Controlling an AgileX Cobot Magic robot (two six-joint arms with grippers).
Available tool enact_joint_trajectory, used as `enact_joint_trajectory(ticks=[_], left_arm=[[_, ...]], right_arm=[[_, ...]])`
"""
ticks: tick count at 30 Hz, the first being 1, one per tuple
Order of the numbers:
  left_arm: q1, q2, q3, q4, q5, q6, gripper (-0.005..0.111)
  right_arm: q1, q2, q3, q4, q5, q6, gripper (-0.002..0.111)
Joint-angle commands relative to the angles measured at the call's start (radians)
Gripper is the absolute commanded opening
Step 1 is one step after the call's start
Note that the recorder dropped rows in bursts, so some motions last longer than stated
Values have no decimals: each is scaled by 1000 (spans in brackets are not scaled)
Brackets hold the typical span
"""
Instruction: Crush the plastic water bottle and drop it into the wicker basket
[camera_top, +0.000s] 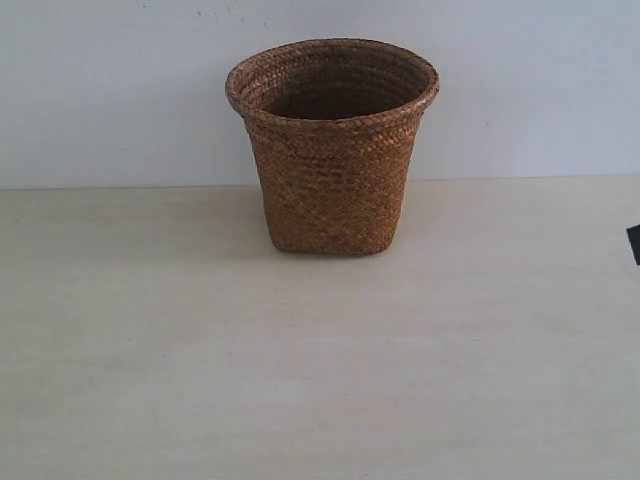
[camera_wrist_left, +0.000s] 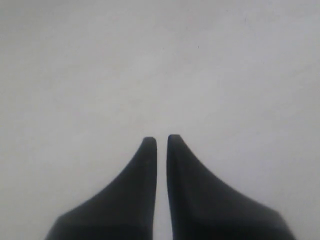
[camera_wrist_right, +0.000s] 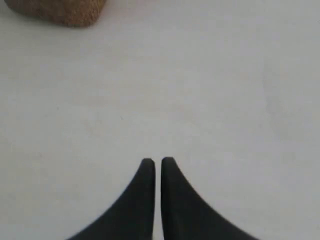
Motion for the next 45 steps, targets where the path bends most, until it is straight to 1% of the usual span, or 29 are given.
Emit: enact_joint_trajectory(ticks=[1,8,11,12,17,21,25,30,34,37,45], left_arm=[[2,-149,101,-18,-148,-36,4],[2,-347,229,-24,-256,-58,4],[2,-466,289,-56,-322,-61,4],[2,-516,318,-75,-344,-61,4],[2,-671,410,-81,-426,-61,4],[2,-776,476,-130,-506,-61,4],[2,-863,525,-193,-604,-61,4],[2,-929,570,-251,-613,-61,4],[2,-941,608,-273,-621,-61,4],[2,-941,635,-310,-621,-61,4],[2,-941,638,-310,-624,-61,4]], right_arm=[[-6,-156,146,-15,-191,21,0],[-6,-378,234,-15,-216,49,0],[-6,-490,274,-15,-235,50,0],[-6,-543,299,-15,-259,59,0],[-6,-677,368,-15,-367,94,0],[-6,-766,419,-15,-448,94,0],[-6,-831,448,-15,-486,92,0],[-6,-875,548,-15,-578,94,0],[-6,-879,637,-15,-648,89,0],[-6,-879,674,-15,-655,79,0],[-6,-879,686,-15,-637,88,0]])
